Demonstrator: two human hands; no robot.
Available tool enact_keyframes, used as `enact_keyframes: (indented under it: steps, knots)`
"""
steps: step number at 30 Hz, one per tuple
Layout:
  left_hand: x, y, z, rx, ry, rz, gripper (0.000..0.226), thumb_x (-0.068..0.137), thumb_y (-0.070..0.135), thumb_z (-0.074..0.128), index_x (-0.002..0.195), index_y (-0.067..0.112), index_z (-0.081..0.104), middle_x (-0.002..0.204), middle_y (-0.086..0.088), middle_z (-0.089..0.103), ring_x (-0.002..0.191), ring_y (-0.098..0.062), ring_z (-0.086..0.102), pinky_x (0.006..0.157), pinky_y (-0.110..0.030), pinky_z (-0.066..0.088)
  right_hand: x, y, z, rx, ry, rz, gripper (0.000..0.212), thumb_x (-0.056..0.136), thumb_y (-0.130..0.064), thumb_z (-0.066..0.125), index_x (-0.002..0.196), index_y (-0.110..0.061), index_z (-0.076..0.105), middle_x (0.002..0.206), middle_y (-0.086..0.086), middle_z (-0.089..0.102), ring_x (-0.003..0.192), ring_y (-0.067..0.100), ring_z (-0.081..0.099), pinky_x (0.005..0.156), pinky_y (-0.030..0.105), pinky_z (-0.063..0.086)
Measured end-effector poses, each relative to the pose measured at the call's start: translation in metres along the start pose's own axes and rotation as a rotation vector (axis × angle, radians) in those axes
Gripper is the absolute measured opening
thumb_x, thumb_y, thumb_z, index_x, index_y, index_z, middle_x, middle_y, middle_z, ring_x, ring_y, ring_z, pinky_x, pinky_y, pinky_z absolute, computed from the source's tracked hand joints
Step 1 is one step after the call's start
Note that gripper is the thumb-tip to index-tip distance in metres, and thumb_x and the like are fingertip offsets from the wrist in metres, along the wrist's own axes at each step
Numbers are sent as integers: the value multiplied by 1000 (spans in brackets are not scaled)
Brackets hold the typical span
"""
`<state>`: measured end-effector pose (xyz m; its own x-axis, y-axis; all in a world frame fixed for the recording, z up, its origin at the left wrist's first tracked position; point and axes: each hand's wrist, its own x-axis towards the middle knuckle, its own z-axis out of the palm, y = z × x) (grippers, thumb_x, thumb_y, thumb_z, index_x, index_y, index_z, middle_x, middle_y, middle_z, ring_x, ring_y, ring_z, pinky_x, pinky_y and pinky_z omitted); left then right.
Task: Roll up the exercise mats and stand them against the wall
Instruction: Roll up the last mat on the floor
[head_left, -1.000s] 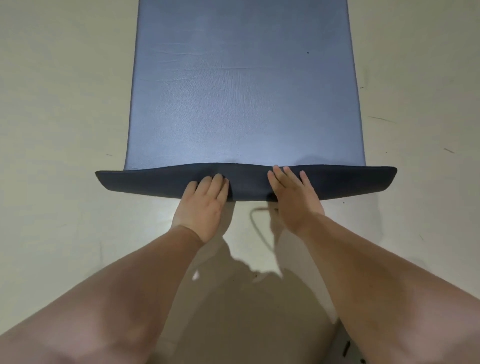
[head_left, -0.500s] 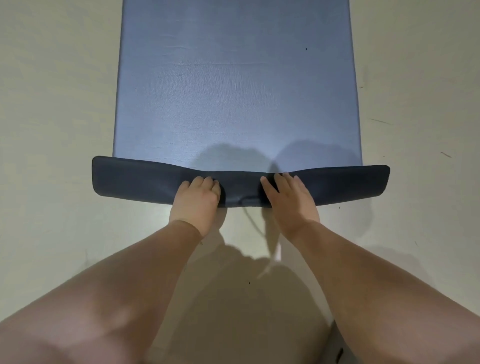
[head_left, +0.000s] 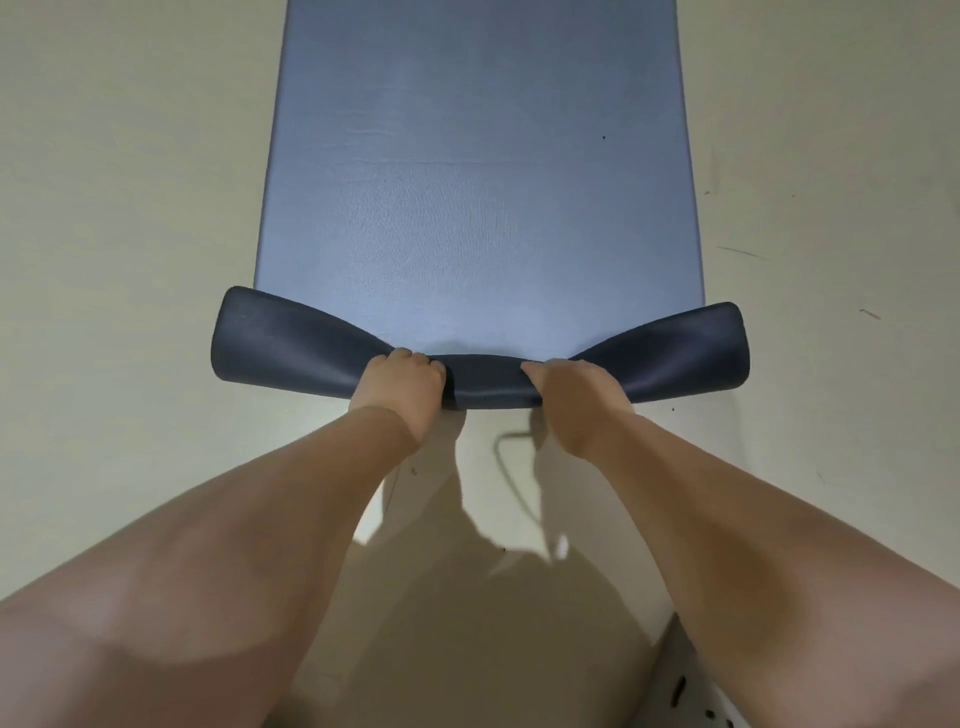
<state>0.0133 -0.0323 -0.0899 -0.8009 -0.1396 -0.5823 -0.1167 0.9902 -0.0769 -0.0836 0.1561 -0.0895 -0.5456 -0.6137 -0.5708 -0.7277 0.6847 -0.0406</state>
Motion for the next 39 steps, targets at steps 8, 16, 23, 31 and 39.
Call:
enact_keyframes:
  steps: [8, 16, 23, 31, 39]
  knots:
    - [-14, -25, -35, -172, -301, 142, 24, 83, 3, 56, 96, 21, 64, 91, -4, 65, 82, -23, 61, 66, -31, 47, -14, -2, -16, 341, -104, 82, 28, 85, -14, 65, 110, -28, 66, 99, -5, 64, 93, 21, 59, 77, 31, 50]
    - [-9, -58, -29, -586, -365, 96, 21, 87, 12, 74, 103, 25, 71, 95, 9, 66, 91, -16, 60, 76, -28, 42, -4, 2, -27, 479, -258, 82, 21, 86, -15, 55, 90, -27, 72, 96, -7, 66, 92, 18, 61, 68, 28, 44]
    - [8, -55, 1, -629, 25, -110, 26, 91, 22, 70, 116, 25, 66, 114, -1, 62, 113, -29, 58, 90, -36, 45, 11, -2, -9, 444, -47, 235, 17, 92, -19, 51, 109, -23, 49, 90, -1, 61, 84, 22, 58, 70, 35, 43]
    - [29, -46, 3, -381, 55, -210, 35, 98, 35, 60, 133, 36, 56, 130, -4, 54, 122, -29, 47, 100, -44, 36, -7, -34, 22, 75, 502, 134, 45, 73, -11, 67, 117, -19, 65, 113, 8, 59, 98, 32, 53, 95, 47, 36]
    - [40, -44, 4, -353, 147, -242, 32, 95, 31, 64, 126, 28, 63, 123, -7, 56, 116, -32, 48, 97, -41, 36, -22, -41, 53, -114, 90, 102, 95, 98, -30, 43, 159, -19, -28, 169, 14, -29, 157, 36, -25, 115, 74, -16]
